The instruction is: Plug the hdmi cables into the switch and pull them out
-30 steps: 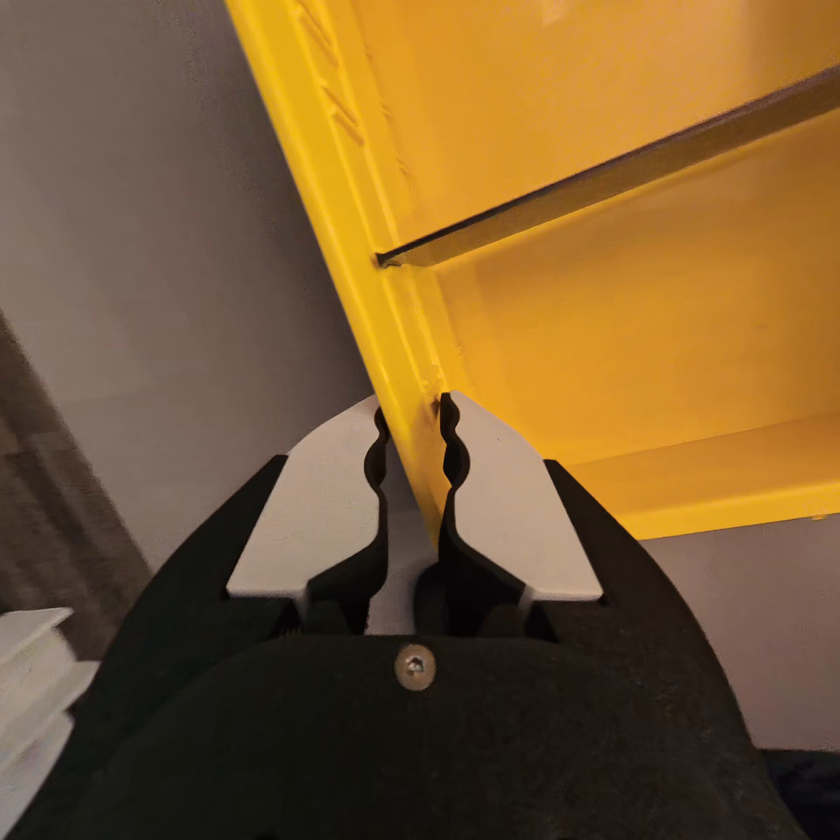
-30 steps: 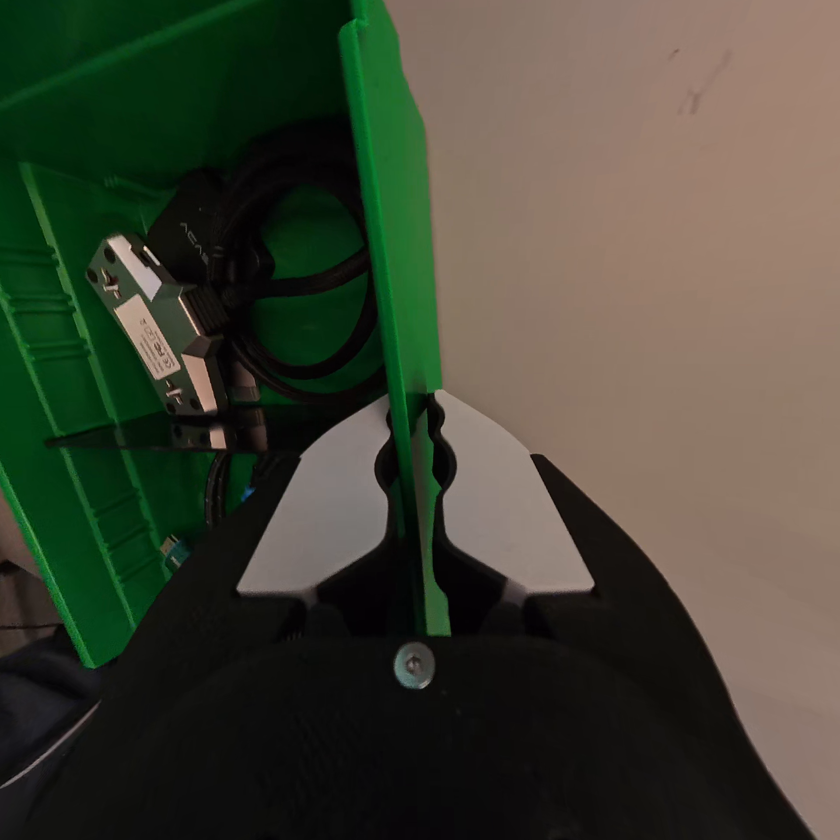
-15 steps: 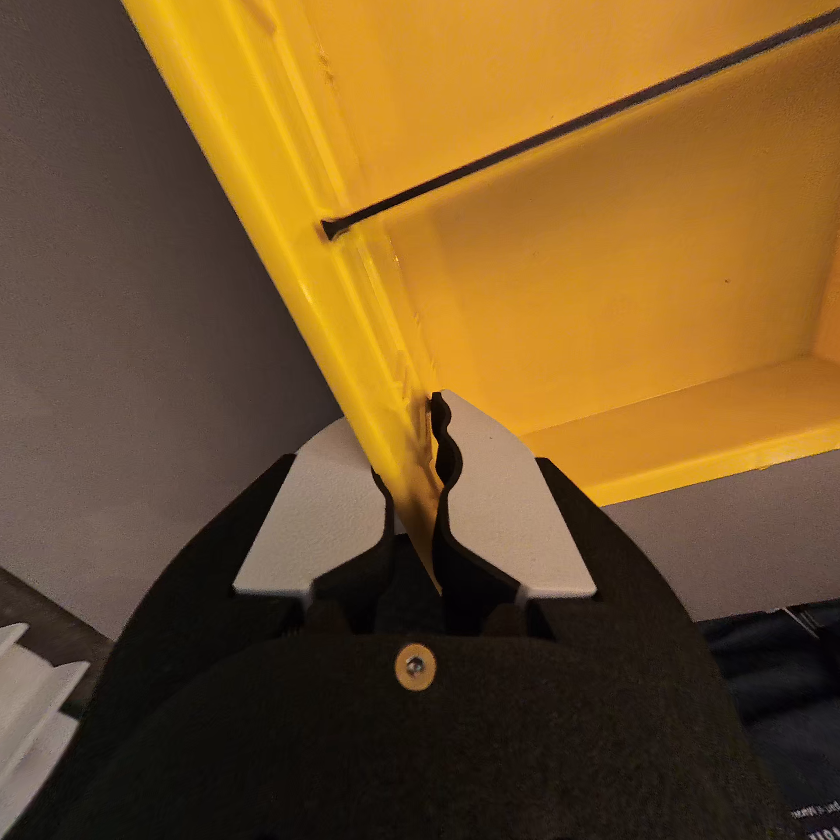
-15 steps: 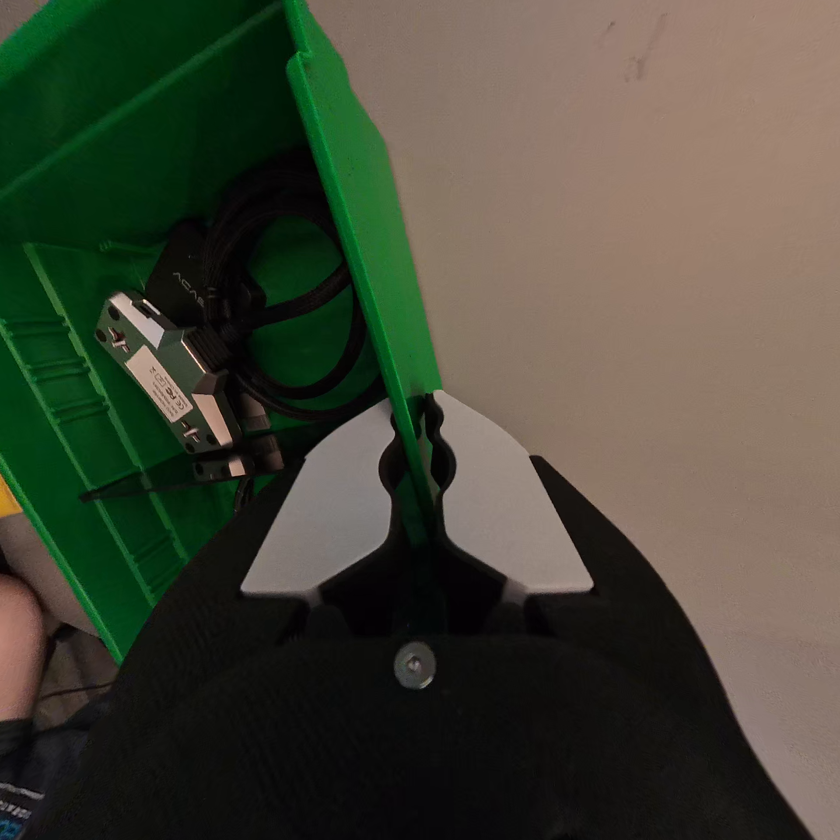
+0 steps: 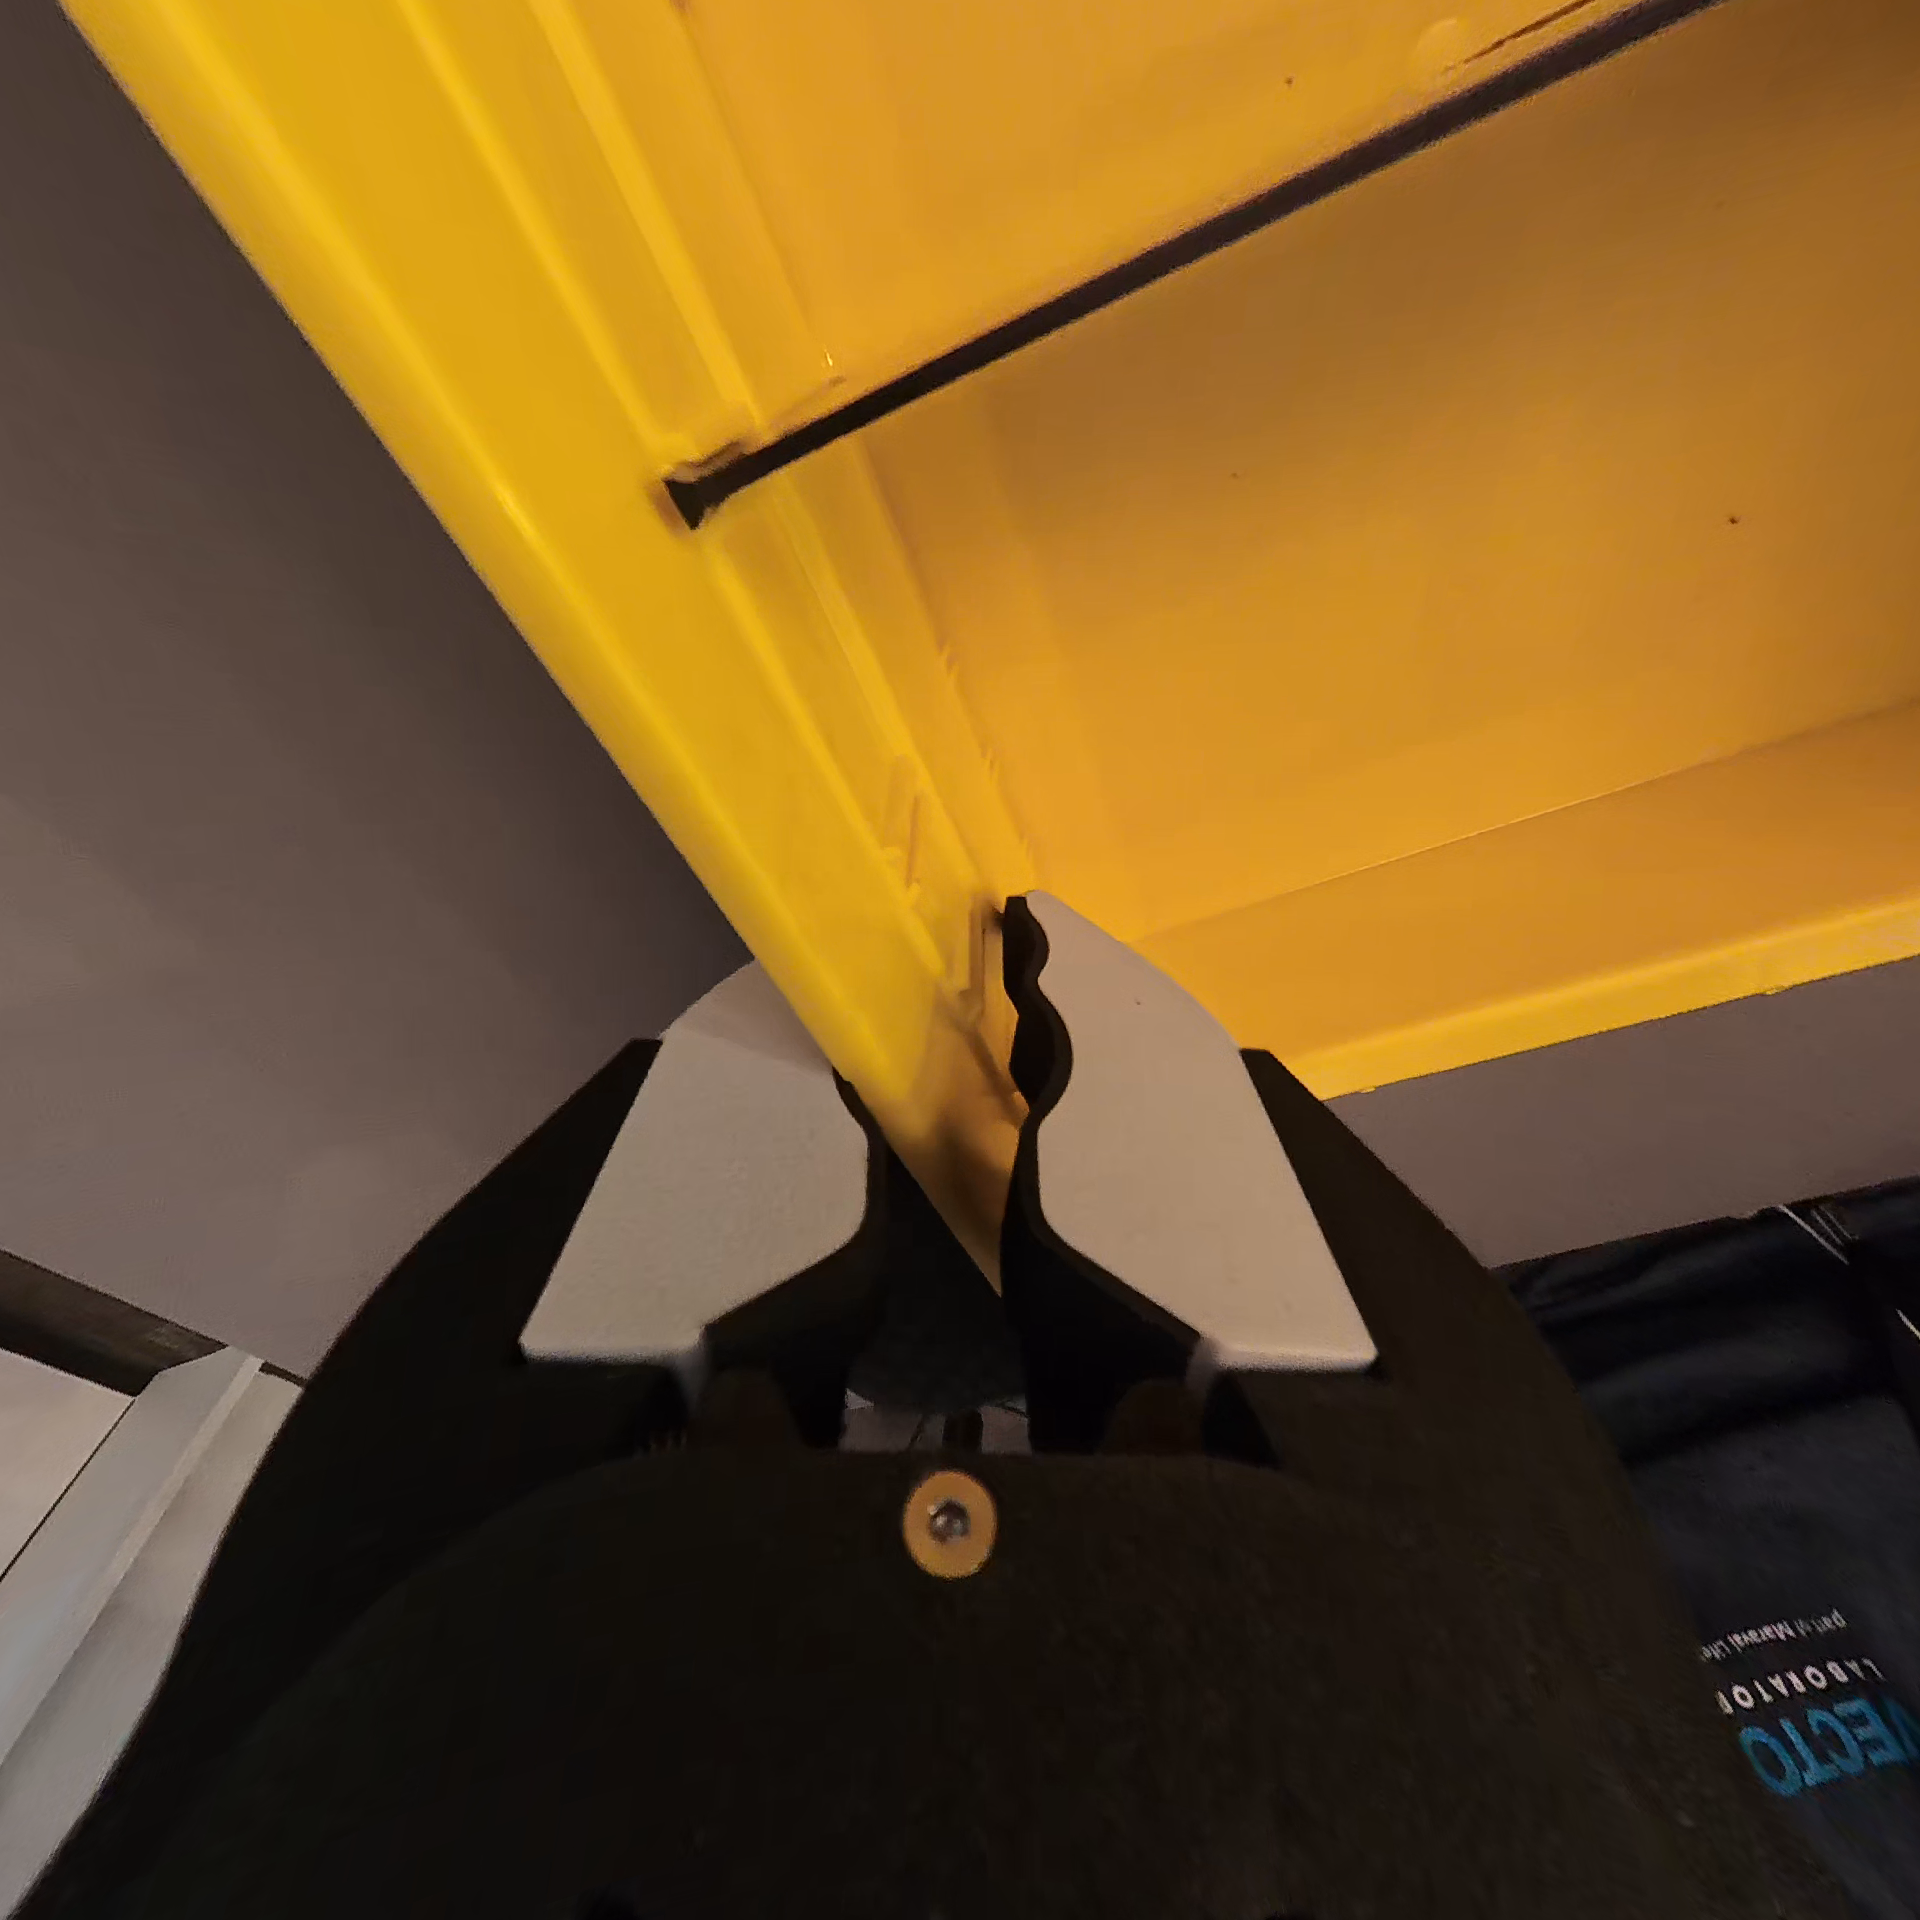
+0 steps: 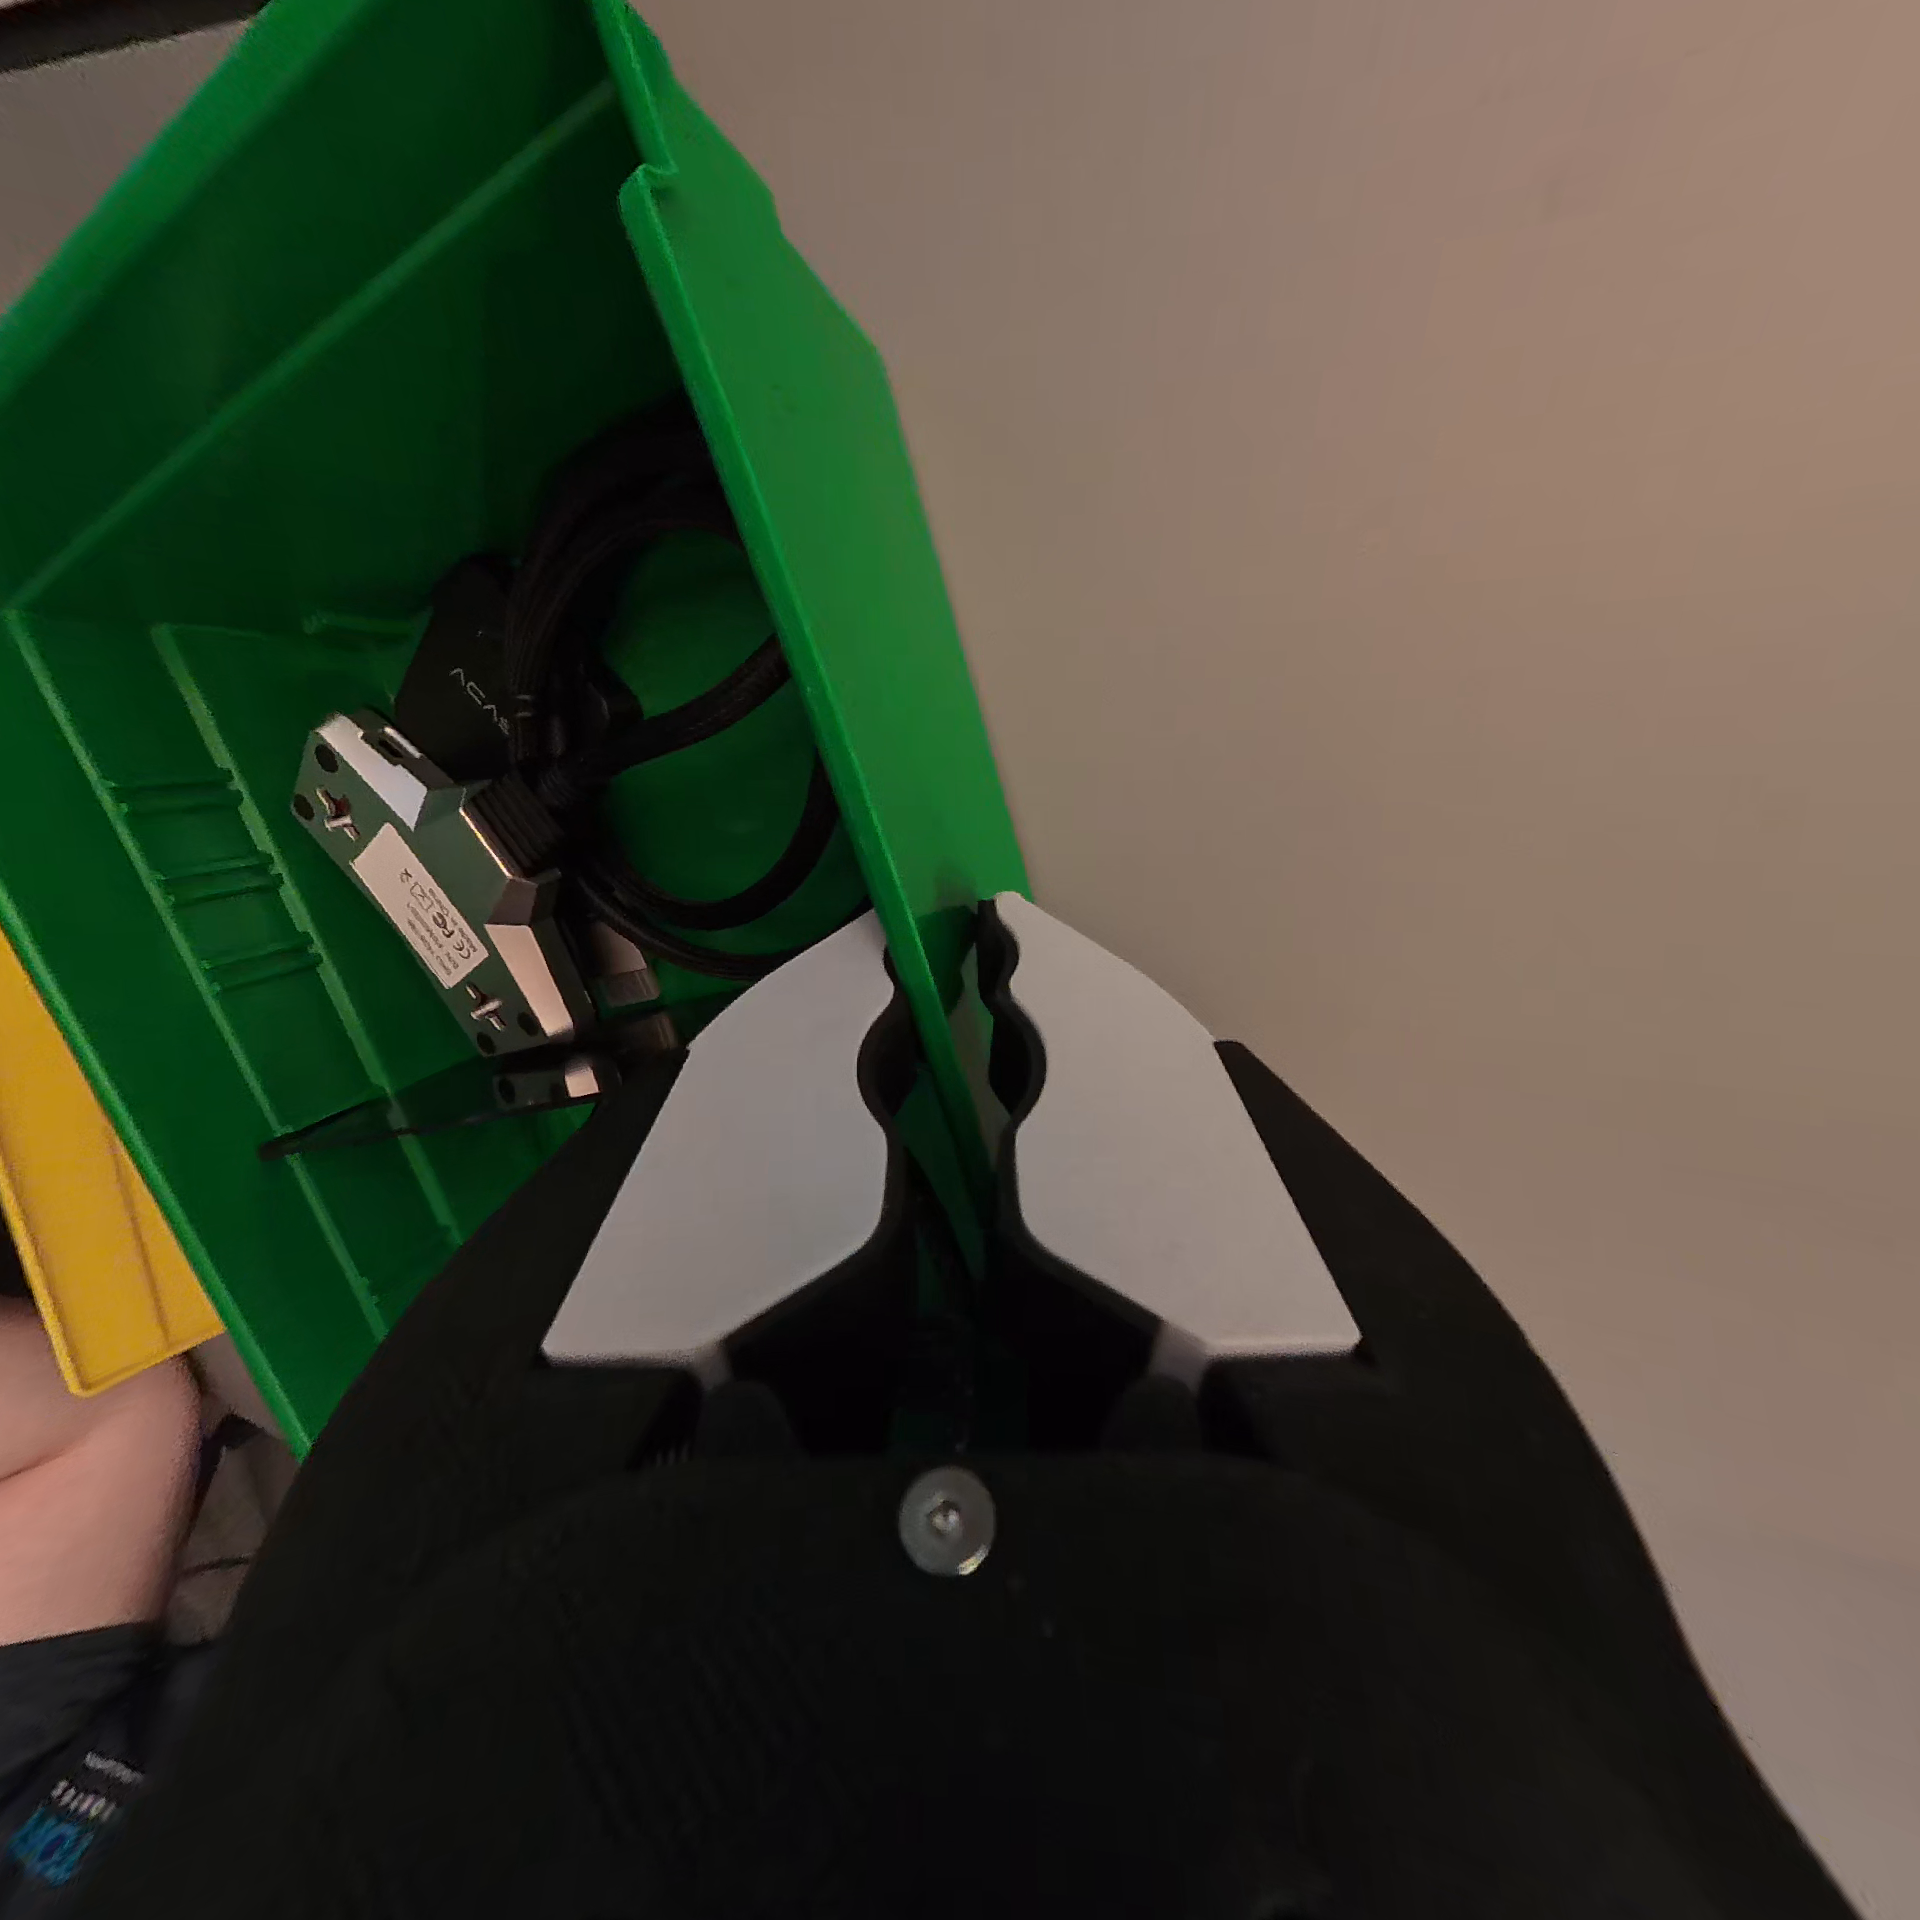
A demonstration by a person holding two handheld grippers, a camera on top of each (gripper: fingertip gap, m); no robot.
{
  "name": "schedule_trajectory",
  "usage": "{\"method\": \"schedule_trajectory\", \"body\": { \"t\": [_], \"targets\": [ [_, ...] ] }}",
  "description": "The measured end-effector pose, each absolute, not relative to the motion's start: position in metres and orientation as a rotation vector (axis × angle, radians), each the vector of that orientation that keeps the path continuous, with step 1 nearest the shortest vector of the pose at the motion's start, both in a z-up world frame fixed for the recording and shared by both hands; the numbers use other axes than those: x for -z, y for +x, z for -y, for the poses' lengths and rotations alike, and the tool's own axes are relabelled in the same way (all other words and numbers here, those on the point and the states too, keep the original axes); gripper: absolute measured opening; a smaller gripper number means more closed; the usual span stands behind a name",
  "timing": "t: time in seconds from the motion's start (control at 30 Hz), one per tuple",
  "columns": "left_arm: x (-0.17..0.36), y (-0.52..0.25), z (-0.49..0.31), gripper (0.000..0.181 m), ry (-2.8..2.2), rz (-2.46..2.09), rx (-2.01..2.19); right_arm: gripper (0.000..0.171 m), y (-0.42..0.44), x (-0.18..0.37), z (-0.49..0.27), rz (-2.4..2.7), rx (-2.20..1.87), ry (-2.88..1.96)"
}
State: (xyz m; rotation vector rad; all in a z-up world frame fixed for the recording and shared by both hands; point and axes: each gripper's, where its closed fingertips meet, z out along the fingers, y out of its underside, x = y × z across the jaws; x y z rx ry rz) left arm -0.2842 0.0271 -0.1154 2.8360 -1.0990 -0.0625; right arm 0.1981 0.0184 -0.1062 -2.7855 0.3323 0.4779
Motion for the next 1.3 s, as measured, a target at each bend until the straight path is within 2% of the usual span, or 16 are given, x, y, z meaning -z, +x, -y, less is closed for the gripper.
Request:
{"method": "schedule_trajectory", "body": {
  "t": [0.2,0.37,0.57,0.77,0.87,1.0,1.17,1.23,1.3],
  "targets": [
    [0.115,-0.284,-0.022,0.02,2.825,1.072,0.09,0.012,0.225,0.106,-0.003,-0.537,-0.47,-2.765],
    [0.114,-0.278,-0.009,0.023,2.789,1.064,0.118,0.008,0.218,0.107,0.006,-0.492,-0.366,-2.848],
    [0.113,-0.276,-0.006,0.023,2.771,1.057,0.095,0.015,0.21,0.104,0.007,-0.405,-0.559,-2.855],
    [0.089,-0.269,-0.022,0.019,2.908,1.17,0.091,0.01,0.215,0.082,0.014,-0.344,-0.587,-2.811],
    [0.062,-0.266,-0.036,0.017,3.069,1.246,0.111,0.004,0.22,0.048,0.011,-0.314,-0.466,-2.693],
    [0.01,-0.261,-0.065,0.018,3.37,1.364,0.28,0.003,0.198,-0.035,-0.004,-0.123,-0.394,-2.331],
    [-0.08,-0.228,-0.091,0.018,3.83,1.668,0.519,0.003,0.121,-0.16,-0.003,0.308,-0.155,-1.53],
    [-0.107,-0.216,-0.085,0.017,3.958,1.796,0.556,0.009,0.087,-0.179,0.008,0.417,0.004,-1.293],
    [-0.125,-0.21,-0.078,0.016,4.048,1.874,0.653,0.01,0.051,-0.174,0.01,0.509,0.05,-1.266]
  ]
}}
